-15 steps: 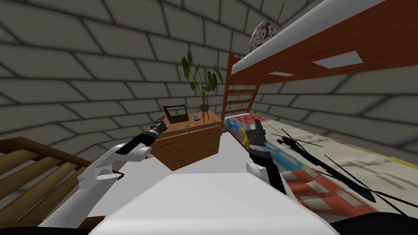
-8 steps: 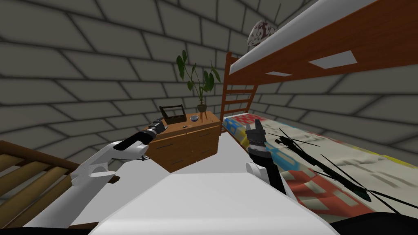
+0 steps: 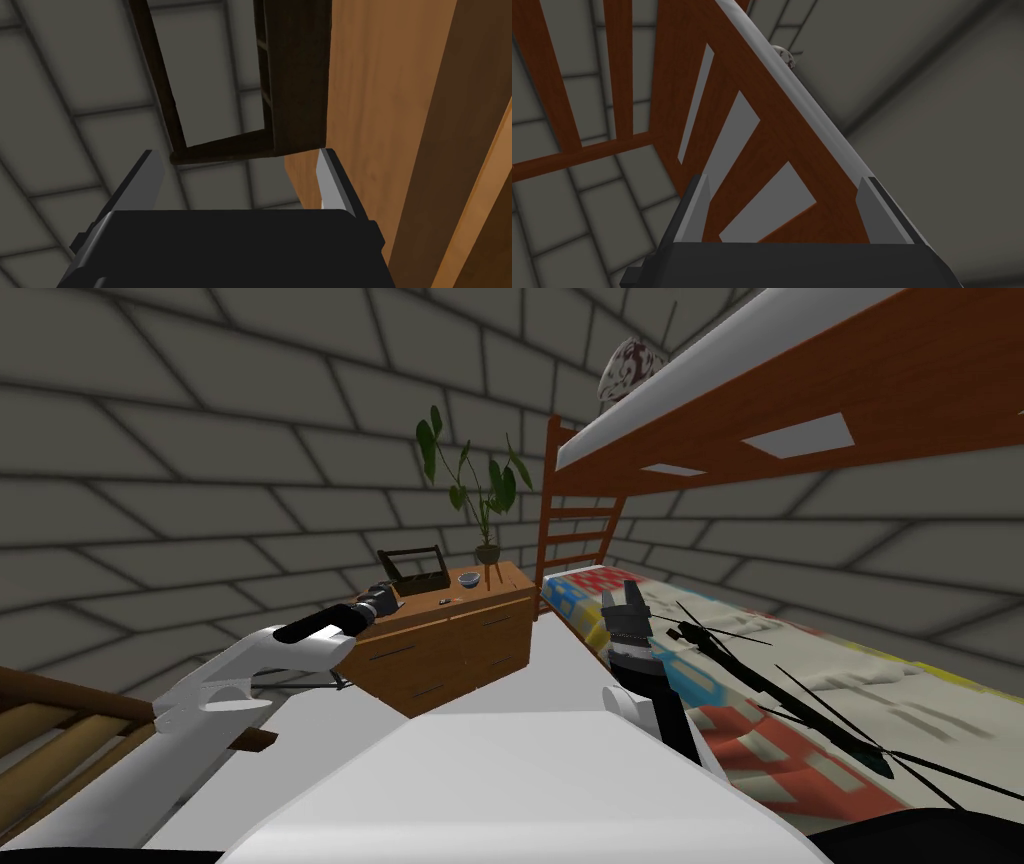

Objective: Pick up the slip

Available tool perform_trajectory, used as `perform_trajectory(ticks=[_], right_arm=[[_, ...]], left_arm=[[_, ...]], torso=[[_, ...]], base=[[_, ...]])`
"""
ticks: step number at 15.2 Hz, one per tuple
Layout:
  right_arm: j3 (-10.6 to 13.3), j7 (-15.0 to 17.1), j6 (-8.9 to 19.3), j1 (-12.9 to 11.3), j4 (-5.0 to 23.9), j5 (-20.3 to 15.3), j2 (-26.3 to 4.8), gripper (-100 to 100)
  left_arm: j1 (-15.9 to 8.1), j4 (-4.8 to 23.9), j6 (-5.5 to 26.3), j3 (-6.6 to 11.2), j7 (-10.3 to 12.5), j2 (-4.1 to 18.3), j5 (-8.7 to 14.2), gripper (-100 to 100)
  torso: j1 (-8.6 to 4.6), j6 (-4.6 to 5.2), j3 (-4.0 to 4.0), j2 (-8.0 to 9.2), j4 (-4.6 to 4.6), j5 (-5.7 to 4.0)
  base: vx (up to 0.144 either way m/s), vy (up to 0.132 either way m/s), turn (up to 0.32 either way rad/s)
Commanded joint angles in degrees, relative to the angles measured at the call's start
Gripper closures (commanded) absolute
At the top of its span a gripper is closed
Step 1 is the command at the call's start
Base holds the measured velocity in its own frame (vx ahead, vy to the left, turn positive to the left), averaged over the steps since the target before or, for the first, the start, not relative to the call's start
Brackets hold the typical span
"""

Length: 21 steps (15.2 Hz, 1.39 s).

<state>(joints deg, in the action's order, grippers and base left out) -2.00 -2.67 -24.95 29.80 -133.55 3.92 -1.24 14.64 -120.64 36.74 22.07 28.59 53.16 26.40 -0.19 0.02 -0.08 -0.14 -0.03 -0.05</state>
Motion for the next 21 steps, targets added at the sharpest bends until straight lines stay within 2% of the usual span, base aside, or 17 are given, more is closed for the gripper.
perform_trajectory(ticks=[1,3,4,7,8,11,12,14,15,16,18,19,21], right_arm=[[0.0,0.0,0.0,0.0,0.0,0.0,0.0,0],[0.0,0.0,0.0,0.0,0.0,0.0,0.0,0],[0.0,0.0,0.0,0.0,0.0,0.0,0.0,0],[0.0,0.0,0.0,0.0,0.0,0.0,0.0,0],[0.0,0.0,0.0,0.0,0.0,0.0,0.0,0],[0.0,0.0,0.0,0.0,0.0,0.0,0.0,0],[0.0,0.0,0.0,0.0,0.0,0.0,0.0,0],[0.0,0.0,0.0,0.0,0.0,0.0,0.0,0],[0.0,0.0,0.0,0.0,0.0,0.0,0.0,0],[0.0,0.0,0.0,0.0,0.0,0.0,0.0,0],[0.0,0.0,0.0,0.0,0.0,0.0,0.0,0],[0.0,0.0,0.0,0.0,0.0,0.0,0.0,0],[0.0,0.0,0.0,0.0,0.0,0.0,0.0,0]], left_arm=[[-0.4,1.0,2.9,0.45,0.6,1.5,1.7,-100],[-0.4,1.0,4.7,0.45,0.6,1.5,1.7,-100],[-0.8,2.3,6.3,1.20,1.3,3.7,4.3,-100],[-0.8,2.3,9.2,1.20,1.3,3.7,4.3,-100],[-1.2,3.7,10.9,1.88,1.9,5.7,6.9,-100],[-1.2,3.7,13.8,1.88,1.9,5.7,6.9,-100],[-1.5,5.0,15.6,2.50,2.4,7.6,9.5,-100],[-1.5,5.0,18.2,2.50,2.4,7.6,9.6,-100],[-1.5,5.0,18.2,2.50,2.4,7.6,9.6,-100],[-1.7,6.4,20.3,3.05,2.8,9.4,12.2,-100],[-1.7,6.4,22.5,3.05,2.8,9.4,12.2,-100],[-2.0,7.8,23.9,3.52,3.1,11.1,14.5,-100],[-2.0,7.8,26.3,3.52,3.1,11.1,14.8,-100]], torso=[[0.00,0.00,0.00,0.00,0.00,0.00],[-0.03,-0.01,-0.04,-0.07,-0.02,0.00],[0.03,-0.02,-0.02,-0.02,-0.01,0.01],[-0.01,-0.01,-0.03,-0.04,-0.01,0.00],[0.04,-0.02,-0.01,0.00,-0.01,0.01],[-0.02,-0.01,-0.03,-0.05,-0.02,0.00],[0.02,-0.02,-0.01,-0.01,-0.01,0.01],[-0.02,0.00,-0.05,-0.08,-0.02,0.00],[0.01,-0.02,-0.05,-0.08,-0.02,0.01],[0.05,-0.02,-0.03,-0.03,-0.01,0.01],[-0.01,0.00,-0.06,-0.10,-0.02,0.00],[0.00,-0.01,-0.06,-0.10,-0.03,0.00],[-0.03,0.00,-0.12,-0.21,-0.05,-0.01]], base=[[0.056,-0.062,-0.084],[0.040,-0.037,-0.016],[0.042,-0.045,-0.069],[0.040,-0.040,-0.043],[0.048,-0.042,-0.059],[0.044,-0.043,-0.047],[0.048,-0.044,-0.088],[0.058,-0.042,-0.061],[0.033,-0.023,0.005],[0.049,-0.039,-0.079],[0.063,-0.043,-0.065],[0.081,-0.051,-0.094],[0.081,-0.040,-0.063]])
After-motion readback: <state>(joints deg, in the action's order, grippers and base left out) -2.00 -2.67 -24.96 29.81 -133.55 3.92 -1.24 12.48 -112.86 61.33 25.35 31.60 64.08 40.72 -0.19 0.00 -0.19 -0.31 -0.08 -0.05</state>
